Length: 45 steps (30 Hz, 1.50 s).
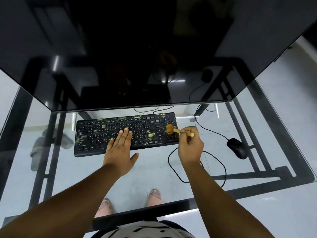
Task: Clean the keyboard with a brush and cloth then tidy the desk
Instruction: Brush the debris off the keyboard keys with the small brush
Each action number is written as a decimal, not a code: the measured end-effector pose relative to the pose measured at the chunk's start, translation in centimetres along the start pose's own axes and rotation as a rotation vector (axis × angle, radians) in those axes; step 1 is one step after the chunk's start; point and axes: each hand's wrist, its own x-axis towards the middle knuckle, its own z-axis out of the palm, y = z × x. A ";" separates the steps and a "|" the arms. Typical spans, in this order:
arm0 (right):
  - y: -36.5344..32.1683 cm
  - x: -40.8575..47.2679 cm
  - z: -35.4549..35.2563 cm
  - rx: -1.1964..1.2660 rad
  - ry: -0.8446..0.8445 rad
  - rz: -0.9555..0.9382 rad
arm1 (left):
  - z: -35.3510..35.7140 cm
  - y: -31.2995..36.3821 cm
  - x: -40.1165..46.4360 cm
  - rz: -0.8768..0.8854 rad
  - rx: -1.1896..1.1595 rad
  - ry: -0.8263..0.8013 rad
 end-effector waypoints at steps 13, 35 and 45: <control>1.3 -0.2 -0.4 0.024 -0.127 0.009 | -0.2 -0.9 -0.5 -0.036 -0.034 0.052; 1.3 -9.1 6.9 -0.532 -0.853 -0.500 | 0.1 -12.8 -7.6 -0.269 -0.127 0.088; 1.3 -10.0 7.2 -0.686 -0.837 -0.480 | 0.0 -14.0 -8.1 -0.225 -0.152 0.017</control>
